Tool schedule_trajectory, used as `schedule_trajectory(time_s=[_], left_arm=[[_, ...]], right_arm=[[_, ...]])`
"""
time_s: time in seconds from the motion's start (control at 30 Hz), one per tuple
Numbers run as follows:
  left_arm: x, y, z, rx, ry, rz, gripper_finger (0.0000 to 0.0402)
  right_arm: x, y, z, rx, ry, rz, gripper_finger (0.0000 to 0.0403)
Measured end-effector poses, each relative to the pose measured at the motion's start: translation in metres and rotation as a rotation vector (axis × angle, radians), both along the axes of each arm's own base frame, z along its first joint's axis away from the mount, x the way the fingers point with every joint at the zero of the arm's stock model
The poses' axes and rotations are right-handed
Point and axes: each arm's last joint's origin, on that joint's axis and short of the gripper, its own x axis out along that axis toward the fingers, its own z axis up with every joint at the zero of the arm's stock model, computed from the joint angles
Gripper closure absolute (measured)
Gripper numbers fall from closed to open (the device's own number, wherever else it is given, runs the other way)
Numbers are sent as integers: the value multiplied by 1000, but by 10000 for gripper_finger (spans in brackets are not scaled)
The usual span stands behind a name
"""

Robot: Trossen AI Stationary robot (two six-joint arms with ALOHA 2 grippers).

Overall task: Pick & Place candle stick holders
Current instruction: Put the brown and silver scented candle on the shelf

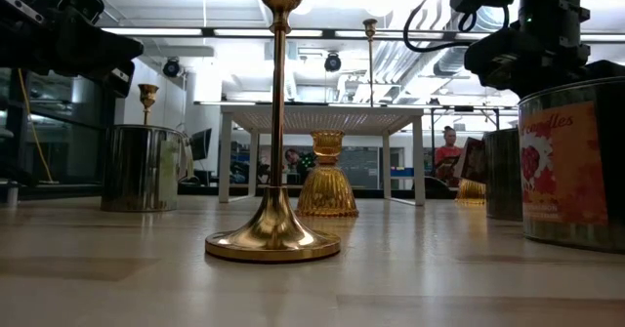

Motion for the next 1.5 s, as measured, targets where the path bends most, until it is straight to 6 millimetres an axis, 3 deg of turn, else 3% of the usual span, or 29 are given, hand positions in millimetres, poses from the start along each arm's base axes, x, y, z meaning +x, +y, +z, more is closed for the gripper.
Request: schedule_trajectory(time_s=[0.4,1.5], left_arm=[[0,0,0,0,0,0,402],[0,0,0,0,0,0,402]], right_arm=[[-1,0,0,-1,8,7,397],[0,1,12,10,25,84,399]])
